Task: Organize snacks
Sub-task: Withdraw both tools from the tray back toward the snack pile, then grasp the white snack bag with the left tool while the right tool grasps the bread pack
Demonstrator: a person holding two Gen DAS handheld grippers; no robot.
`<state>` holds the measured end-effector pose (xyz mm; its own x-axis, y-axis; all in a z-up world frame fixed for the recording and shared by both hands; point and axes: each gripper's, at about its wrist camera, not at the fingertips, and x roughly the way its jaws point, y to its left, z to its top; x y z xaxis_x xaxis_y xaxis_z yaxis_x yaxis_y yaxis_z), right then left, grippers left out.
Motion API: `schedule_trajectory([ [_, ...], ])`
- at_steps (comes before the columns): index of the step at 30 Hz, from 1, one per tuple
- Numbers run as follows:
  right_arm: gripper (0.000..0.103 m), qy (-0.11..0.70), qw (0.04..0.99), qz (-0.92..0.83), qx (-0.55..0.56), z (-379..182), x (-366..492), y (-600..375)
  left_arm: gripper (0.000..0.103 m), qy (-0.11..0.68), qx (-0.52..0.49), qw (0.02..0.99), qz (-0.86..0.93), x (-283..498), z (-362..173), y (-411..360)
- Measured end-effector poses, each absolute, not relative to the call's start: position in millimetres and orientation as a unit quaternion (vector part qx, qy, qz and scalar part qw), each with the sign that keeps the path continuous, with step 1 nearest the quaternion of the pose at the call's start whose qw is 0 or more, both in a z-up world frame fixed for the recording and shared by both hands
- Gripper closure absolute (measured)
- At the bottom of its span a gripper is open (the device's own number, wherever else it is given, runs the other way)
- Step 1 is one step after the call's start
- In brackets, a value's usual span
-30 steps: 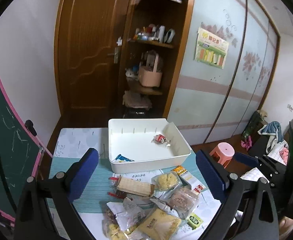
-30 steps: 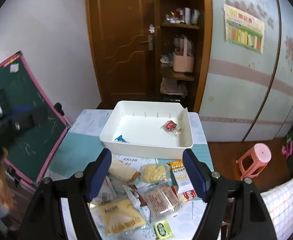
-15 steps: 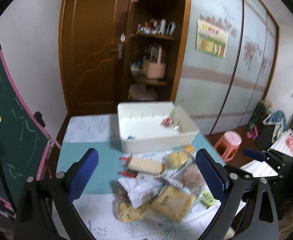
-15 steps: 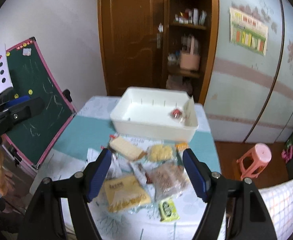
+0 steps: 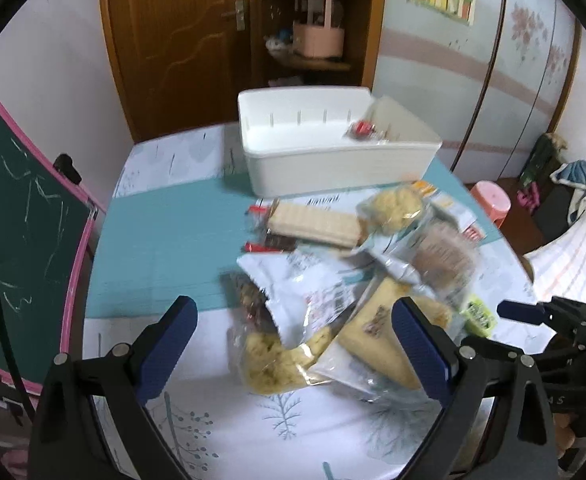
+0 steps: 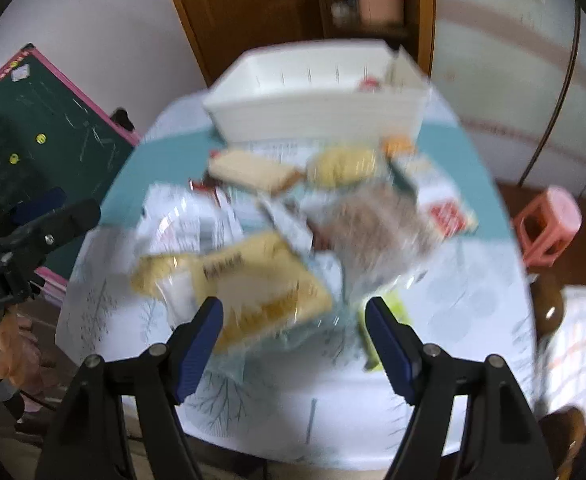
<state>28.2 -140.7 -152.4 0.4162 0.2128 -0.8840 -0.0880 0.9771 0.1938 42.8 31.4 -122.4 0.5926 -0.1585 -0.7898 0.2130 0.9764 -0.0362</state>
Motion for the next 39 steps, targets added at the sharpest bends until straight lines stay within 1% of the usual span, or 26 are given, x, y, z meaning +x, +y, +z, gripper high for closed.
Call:
schedule_trajectory([
  [8, 0.029, 0.601, 0.779, 0.115, 0.137, -204, 41, -142, 0.005, 0.471, 0.022, 0.878, -0.085, 65, -157, 38],
  [15, 0.029, 0.607, 0.759, 0.126, 0.201, -219, 49, -145, 0.005, 0.49, -0.011, 0.869, -0.072, 88, -173, 45],
  [18, 0.027, 0.606, 0.757, 0.123, 0.212, -220, 54, -145, 0.005, 0.498, -0.021, 0.864, -0.073, 96, -178, 44],
  [19, 0.027, 0.606, 0.757, 0.122, 0.209, -219, 56, -145, 0.006, 0.5, -0.022, 0.863, -0.074, 99, -180, 42],
  [23, 0.027, 0.605, 0.764, 0.115, 0.194, -216, 62, -139, 0.017, 0.506, -0.02, 0.859, -0.081, 107, -184, 37],
  [25, 0.029, 0.602, 0.768, 0.114, 0.184, -215, 63, -135, 0.019, 0.508, -0.015, 0.857, -0.083, 111, -186, 34],
  [26, 0.03, 0.598, 0.774, 0.113, 0.175, -213, 63, -133, 0.022, 0.509, -0.011, 0.856, -0.084, 113, -188, 32],
  [27, 0.033, 0.591, 0.781, 0.113, 0.168, -212, 63, -132, 0.024, 0.511, -0.008, 0.855, -0.085, 115, -190, 31],
  [29, 0.054, 0.573, 0.798, 0.111, 0.152, -207, 63, -132, 0.03, 0.522, -0.006, 0.849, -0.082, 121, -195, 29],
  [30, 0.061, 0.567, 0.803, 0.108, 0.146, -206, 64, -131, 0.031, 0.528, -0.011, 0.845, -0.082, 124, -198, 29],
  [32, 0.081, 0.556, 0.812, 0.113, 0.139, -202, 63, -133, 0.034, 0.527, -0.011, 0.846, -0.081, 126, -199, 28],
  [34, 0.087, 0.548, 0.819, 0.113, 0.123, -199, 60, -135, 0.042, 0.528, -0.006, 0.845, -0.088, 129, -198, 24],
  [39, 0.091, 0.534, 0.834, 0.103, 0.091, -191, 54, -136, 0.054, 0.528, 0.007, 0.845, -0.087, 127, -199, 19],
])
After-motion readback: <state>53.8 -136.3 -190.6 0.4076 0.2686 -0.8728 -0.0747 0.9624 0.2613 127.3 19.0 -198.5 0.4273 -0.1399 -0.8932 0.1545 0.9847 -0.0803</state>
